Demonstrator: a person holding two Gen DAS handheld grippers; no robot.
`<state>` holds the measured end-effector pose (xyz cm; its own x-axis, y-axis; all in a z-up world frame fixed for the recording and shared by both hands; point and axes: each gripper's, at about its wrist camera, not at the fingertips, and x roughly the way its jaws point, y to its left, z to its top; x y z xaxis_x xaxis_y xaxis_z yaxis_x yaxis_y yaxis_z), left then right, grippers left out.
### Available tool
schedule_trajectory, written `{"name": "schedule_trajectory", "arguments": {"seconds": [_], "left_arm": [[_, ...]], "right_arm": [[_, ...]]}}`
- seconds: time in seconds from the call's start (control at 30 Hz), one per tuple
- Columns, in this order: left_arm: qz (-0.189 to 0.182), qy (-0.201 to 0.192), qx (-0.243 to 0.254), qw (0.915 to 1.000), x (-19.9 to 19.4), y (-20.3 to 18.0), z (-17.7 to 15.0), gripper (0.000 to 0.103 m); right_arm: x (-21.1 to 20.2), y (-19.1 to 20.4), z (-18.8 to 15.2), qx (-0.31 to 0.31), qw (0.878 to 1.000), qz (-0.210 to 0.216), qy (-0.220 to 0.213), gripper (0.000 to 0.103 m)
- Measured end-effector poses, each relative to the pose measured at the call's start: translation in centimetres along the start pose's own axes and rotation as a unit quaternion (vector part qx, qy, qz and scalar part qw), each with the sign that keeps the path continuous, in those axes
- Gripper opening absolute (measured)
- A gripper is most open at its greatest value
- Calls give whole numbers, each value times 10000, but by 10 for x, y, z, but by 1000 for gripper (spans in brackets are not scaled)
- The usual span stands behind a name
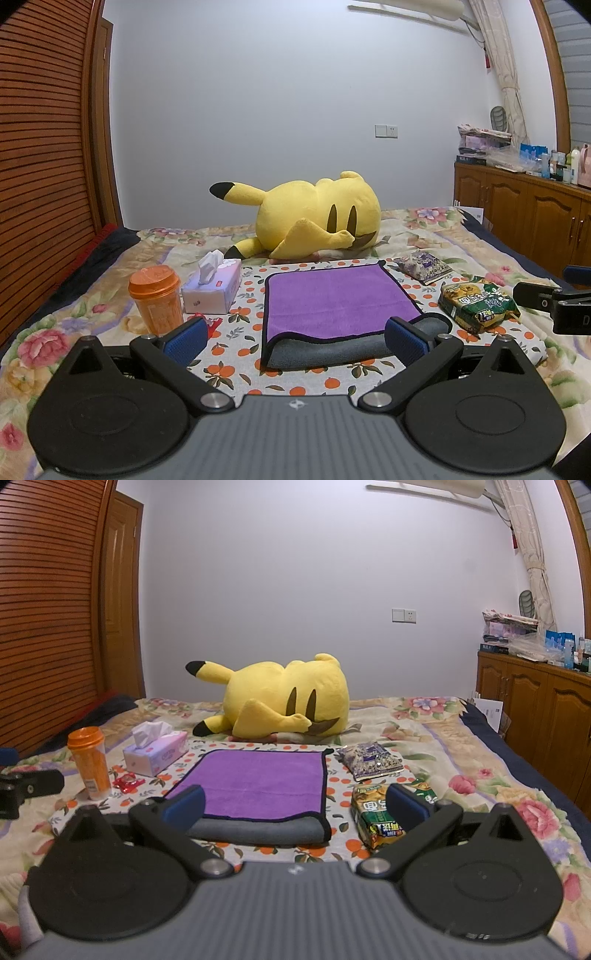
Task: Fold towel
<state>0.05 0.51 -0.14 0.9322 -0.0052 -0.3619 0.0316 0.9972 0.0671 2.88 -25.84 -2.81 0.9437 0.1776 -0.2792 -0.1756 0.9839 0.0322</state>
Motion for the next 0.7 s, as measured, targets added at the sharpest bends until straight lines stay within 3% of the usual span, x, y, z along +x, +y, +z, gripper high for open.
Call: {"name": "schedule_trajectory", "arguments": {"seconds": [0.7], "left_arm": [[-11, 59, 61, 10000, 5, -6, -9, 103]], "right_arm": [[1, 1, 1, 11, 10000, 9, 41, 103]]}}
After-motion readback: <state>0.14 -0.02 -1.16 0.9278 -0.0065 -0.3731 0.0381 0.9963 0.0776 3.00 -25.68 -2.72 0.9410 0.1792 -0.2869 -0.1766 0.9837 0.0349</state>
